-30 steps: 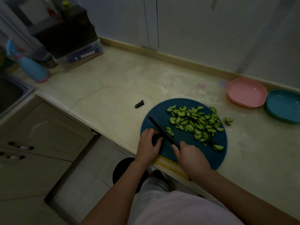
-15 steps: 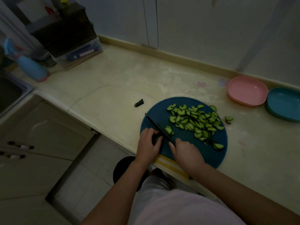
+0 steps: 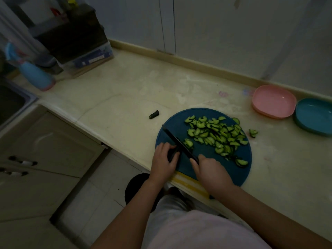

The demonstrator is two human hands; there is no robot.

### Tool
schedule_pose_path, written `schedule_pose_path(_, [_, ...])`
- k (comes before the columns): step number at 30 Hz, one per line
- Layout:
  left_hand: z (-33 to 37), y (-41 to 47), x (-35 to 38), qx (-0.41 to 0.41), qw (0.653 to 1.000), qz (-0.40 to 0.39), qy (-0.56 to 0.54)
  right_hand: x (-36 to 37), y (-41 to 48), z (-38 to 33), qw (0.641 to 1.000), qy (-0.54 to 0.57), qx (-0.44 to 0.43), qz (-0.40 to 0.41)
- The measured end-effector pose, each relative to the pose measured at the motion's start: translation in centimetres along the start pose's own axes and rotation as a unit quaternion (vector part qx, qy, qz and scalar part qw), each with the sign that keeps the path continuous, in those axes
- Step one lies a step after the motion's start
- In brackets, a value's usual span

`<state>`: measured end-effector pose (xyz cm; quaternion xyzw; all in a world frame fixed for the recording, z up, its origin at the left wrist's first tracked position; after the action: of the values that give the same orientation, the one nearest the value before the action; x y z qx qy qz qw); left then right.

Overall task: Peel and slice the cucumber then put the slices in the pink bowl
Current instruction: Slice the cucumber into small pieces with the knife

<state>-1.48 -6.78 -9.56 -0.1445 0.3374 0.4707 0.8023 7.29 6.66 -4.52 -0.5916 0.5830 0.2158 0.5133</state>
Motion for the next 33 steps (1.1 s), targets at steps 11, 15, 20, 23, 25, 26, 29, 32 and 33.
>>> schedule_pose_path(11, [0.1, 0.0, 0.0, 0.0, 1.0, 0.001, -0.005, 0.4, -0.4, -0.6, 0.998, -0.058, -0.021, 0.008])
schedule_pose_path(15, [0.2, 0.0, -0.1, -0.002, 1.0, -0.001, -0.012, 0.9, 0.4, -1.1, 0.996, -0.085, -0.024, 0.001])
schedule_pose_path(20, [0.1, -0.2, -0.2, -0.003, 1.0, -0.003, -0.018, 0.9, 1.0, -0.6, 1.0, -0.026, 0.002, -0.001])
schedule_pose_path(23, [0.0, -0.4, -0.2, 0.004, 1.0, -0.008, -0.01, 0.8, 0.8, -0.2, 1.0, 0.005, 0.01, 0.001])
schedule_pose_path(25, [0.1, -0.4, -0.2, 0.002, 1.0, -0.003, -0.006, 0.7, 0.4, -0.1, 1.0, 0.002, 0.005, 0.007])
schedule_pose_path(26, [0.2, -0.4, -0.1, -0.001, 1.0, 0.0, -0.007, 0.7, 0.2, -0.2, 1.0, 0.0, 0.003, 0.01])
schedule_pose_path(29, [0.3, -0.5, -0.1, -0.001, 1.0, 0.005, -0.005, 0.3, -0.3, -0.3, 1.0, -0.003, -0.006, 0.013])
schedule_pose_path(32, [0.4, -0.4, -0.2, -0.004, 1.0, 0.002, -0.005, 0.1, -0.5, -0.6, 1.0, -0.016, -0.016, 0.01])
schedule_pose_path(33, [0.4, -0.4, -0.2, -0.004, 1.0, 0.001, -0.006, 0.0, -0.5, -0.6, 1.0, -0.02, -0.017, 0.01])
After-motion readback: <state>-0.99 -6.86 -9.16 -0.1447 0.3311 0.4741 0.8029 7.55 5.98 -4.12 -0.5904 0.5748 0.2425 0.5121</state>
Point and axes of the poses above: each hand's wrist, its own y-axis towards the middle knuckle, its own x-axis out of the palm, z = x × y, the point moved 3 cm from there along y, towards the middle knuckle, and after that the axes turned 8 degrees about -z, right-handed, at the moved point
